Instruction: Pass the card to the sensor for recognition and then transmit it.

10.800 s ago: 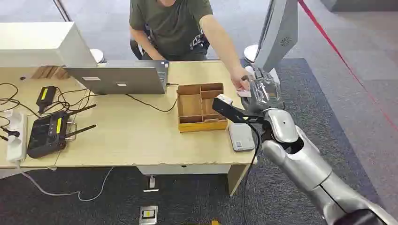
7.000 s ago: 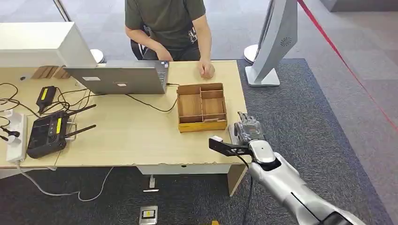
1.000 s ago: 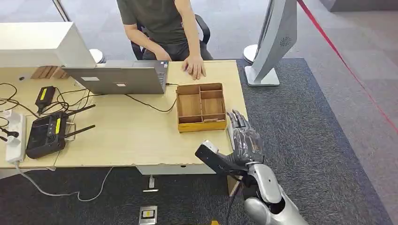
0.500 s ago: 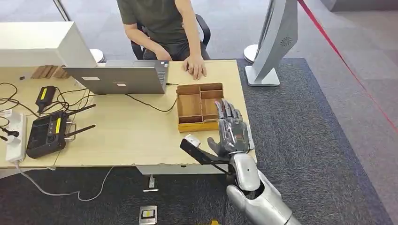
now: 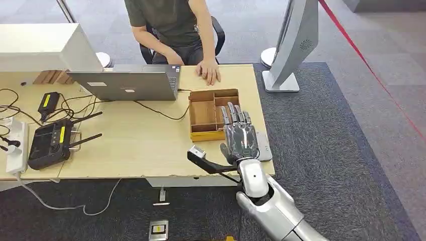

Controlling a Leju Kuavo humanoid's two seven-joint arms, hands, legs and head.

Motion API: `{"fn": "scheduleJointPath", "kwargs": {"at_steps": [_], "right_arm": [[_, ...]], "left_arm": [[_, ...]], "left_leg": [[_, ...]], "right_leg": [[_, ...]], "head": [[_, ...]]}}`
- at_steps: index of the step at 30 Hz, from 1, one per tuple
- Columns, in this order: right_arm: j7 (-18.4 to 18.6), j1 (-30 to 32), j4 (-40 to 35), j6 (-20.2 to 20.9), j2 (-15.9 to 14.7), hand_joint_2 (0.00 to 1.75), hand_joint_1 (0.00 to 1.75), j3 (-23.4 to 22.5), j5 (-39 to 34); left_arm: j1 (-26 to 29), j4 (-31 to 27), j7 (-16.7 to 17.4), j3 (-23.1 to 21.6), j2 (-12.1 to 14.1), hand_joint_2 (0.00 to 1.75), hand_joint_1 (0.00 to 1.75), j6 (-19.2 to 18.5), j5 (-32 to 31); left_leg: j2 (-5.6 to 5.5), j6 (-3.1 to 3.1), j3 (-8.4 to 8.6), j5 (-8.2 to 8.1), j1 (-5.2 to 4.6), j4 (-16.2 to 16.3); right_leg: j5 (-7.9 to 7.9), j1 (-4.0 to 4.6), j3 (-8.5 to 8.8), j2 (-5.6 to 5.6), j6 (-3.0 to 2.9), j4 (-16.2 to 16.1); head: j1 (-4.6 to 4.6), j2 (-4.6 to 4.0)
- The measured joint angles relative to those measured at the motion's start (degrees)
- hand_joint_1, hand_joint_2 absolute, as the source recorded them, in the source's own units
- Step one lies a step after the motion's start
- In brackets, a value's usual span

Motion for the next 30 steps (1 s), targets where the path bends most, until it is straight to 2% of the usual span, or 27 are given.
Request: {"fn": "scheduleJointPath", "kwargs": {"at_steps": [13,30], "right_arm": [[-0.3,-4.8,10.0,-0.3,1.7,1.75,0.00,0.1,-1.0],[-1.2,-8.2,17.5,-0.3,3.1,1.75,0.00,0.1,-1.5]], "left_arm": [[0.1,0.0,0.3,0.0,0.0,0.00,0.00,0.1,-0.2],[0.1,0.0,0.7,0.0,0.0,0.00,0.00,0.7,0.3]], "left_leg": [[-0.01,0.00,0.00,0.00,0.00,0.0],[-0.01,0.00,0.01,0.00,0.00,0.0]], "right_leg": [[0.01,0.00,0.00,0.00,0.00,0.0],[0.01,0.00,0.00,0.00,0.00,0.0]], "head": [[0.00,0.00],[0.00,0.00]]}}
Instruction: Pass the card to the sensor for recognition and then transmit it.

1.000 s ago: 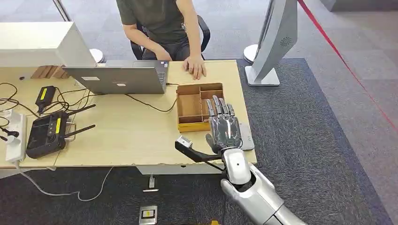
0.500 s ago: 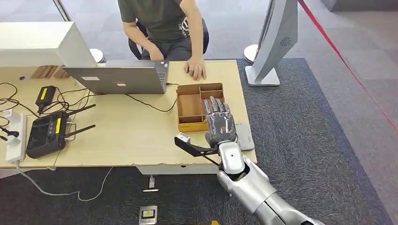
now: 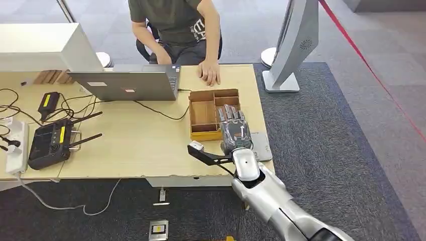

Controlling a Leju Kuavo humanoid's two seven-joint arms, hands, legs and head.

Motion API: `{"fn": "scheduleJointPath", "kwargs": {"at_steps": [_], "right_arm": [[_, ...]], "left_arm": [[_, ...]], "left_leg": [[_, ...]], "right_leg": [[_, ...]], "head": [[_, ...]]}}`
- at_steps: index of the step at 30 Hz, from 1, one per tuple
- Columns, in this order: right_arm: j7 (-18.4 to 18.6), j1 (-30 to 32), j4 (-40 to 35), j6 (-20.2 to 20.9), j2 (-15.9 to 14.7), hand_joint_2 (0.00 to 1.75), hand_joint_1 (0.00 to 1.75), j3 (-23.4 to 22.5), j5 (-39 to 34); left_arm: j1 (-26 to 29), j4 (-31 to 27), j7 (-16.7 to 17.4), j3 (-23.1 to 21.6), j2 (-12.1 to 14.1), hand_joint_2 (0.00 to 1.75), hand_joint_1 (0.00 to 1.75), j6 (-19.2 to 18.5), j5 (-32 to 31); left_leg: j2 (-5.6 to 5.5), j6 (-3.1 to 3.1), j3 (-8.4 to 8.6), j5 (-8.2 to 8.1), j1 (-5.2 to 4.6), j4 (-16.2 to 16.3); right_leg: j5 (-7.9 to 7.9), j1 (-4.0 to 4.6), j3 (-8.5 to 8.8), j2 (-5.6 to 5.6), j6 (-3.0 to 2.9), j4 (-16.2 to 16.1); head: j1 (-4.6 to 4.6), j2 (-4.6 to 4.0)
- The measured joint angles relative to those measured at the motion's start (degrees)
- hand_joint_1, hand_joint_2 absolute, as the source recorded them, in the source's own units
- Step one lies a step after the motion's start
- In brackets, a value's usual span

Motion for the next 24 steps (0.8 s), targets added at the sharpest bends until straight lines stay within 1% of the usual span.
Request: {"fn": "scheduleJointPath", "kwargs": {"at_steps": [13,24], "right_arm": [[-0.1,-1.9,6.9,-0.5,1.0,1.75,0.00,0.3,0.0],[-0.6,-4.2,11.5,0.8,0.9,1.75,0.00,0.5,-0.6]], "left_arm": [[0.1,0.0,0.5,0.2,0.0,0.00,0.00,0.4,0.4],[0.1,0.0,0.4,0.5,0.0,0.00,0.00,0.2,0.8]], "left_leg": [[0.01,0.00,0.00,0.00,0.00,0.0],[0.01,0.00,0.00,0.00,0.00,0.0]], "right_leg": [[0.01,0.00,0.00,0.00,-0.01,0.0],[0.02,0.00,-0.01,0.00,-0.02,0.0]], "head": [[0.00,0.00],[0.02,0.00]]}}
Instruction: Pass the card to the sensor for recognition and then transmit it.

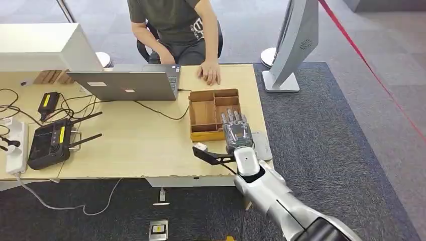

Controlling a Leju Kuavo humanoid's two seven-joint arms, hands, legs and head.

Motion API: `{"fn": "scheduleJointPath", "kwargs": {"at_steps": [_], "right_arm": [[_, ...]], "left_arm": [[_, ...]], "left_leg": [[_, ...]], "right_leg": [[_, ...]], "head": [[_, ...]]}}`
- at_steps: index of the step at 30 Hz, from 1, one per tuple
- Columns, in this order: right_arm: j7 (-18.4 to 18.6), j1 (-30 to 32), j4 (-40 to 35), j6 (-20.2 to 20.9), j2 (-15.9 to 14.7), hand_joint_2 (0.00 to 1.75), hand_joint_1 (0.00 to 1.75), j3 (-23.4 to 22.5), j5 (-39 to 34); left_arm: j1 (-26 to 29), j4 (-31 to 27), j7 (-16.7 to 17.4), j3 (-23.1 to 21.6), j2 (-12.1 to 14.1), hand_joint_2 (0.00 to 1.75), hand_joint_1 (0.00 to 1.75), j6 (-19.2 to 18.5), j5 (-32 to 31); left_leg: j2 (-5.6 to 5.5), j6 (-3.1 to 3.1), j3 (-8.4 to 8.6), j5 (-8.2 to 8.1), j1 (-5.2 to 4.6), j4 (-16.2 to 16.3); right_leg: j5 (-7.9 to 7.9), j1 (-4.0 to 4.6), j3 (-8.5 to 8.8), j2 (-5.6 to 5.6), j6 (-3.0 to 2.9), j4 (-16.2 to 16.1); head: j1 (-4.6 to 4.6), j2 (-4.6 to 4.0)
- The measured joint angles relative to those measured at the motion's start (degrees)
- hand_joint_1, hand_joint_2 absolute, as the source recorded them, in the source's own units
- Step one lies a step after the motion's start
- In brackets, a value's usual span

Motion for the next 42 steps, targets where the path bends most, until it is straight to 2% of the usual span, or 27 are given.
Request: {"fn": "scheduleJointPath", "kwargs": {"at_steps": [41,42], "right_arm": [[0.2,0.0,0.6,1.7,-1.0,1.75,0.00,1.1,-1.2],[0.2,0.0,0.6,2.0,-1.0,1.75,1.75,1.2,-1.1]], "left_arm": [[0.0,0.0,-0.1,0.2,0.0,0.00,0.00,-1.1,-1.3],[0.0,0.0,-0.1,0.2,0.0,0.00,0.00,-1.2,-1.4]], "left_leg": [[0.01,0.00,0.00,0.00,0.00,0.0],[0.01,0.00,0.00,0.00,0.00,0.0]], "right_leg": [[0.00,0.00,0.00,0.00,0.00,0.0],[0.00,0.00,0.00,0.00,0.00,0.0]], "head": [[-0.02,0.00],[-0.02,0.00]]}}
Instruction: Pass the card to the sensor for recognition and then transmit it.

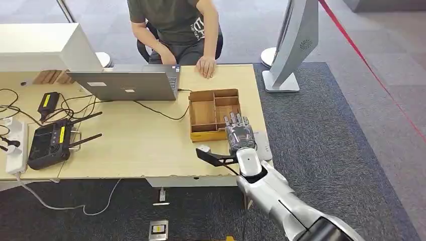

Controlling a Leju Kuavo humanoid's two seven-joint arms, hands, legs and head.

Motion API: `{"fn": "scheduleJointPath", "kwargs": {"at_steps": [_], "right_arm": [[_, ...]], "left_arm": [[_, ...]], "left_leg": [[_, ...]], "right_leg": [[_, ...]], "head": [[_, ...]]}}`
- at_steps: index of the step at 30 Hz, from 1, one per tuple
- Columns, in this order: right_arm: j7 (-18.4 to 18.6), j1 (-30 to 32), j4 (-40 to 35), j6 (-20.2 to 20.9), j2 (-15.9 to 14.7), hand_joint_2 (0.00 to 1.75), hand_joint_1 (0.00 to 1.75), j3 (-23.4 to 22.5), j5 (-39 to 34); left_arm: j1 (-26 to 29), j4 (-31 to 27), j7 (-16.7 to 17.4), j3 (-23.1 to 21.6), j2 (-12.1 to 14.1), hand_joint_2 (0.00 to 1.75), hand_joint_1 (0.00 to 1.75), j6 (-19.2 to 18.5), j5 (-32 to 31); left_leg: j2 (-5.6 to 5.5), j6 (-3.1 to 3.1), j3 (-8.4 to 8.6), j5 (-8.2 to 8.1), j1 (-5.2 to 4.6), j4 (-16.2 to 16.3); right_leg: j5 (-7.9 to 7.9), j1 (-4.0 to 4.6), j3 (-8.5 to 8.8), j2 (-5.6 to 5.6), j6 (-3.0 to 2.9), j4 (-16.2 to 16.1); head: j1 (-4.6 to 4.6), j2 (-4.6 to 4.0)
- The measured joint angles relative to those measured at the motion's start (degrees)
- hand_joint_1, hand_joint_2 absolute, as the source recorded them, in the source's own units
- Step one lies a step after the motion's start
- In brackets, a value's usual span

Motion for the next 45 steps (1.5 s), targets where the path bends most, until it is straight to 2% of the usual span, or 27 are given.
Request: {"fn": "scheduleJointPath", "kwargs": {"at_steps": [12,34,41,45], "right_arm": [[-0.3,0.0,-0.5,1.4,0.0,1.75,1.75,0.3,-1.0],[0.2,1.3,-3.3,1.2,0.2,1.75,1.75,0.6,-0.9],[-0.3,1.6,-3.5,-0.5,0.2,1.75,1.75,0.6,-0.5],[-0.5,1.0,-6.7,-0.7,-0.2,1.75,1.75,0.7,1.9]], "left_arm": [[0.0,0.0,0.2,0.0,0.0,0.00,0.00,-0.3,0.0],[0.0,0.0,0.2,0.0,0.0,0.00,0.00,-0.6,-0.5],[0.0,0.0,0.2,0.0,0.0,0.00,0.00,-0.6,-0.4],[0.0,0.0,0.2,0.0,0.0,0.00,0.00,-0.3,-0.4]], "left_leg": [[0.00,0.00,0.00,0.00,0.00,0.0],[0.01,0.00,0.02,0.00,0.01,0.0],[0.01,0.00,0.02,0.00,0.01,0.0],[0.01,0.00,0.02,0.01,0.01,0.0]], "right_leg": [[0.00,0.00,0.00,0.00,0.00,0.0],[0.00,0.01,0.00,0.00,0.00,0.0],[0.00,0.01,0.01,0.01,0.00,0.0],[0.02,0.01,0.00,0.01,-0.02,0.0]], "head": [[0.00,0.00],[0.02,0.00],[0.00,-0.02],[0.00,0.00]]}}
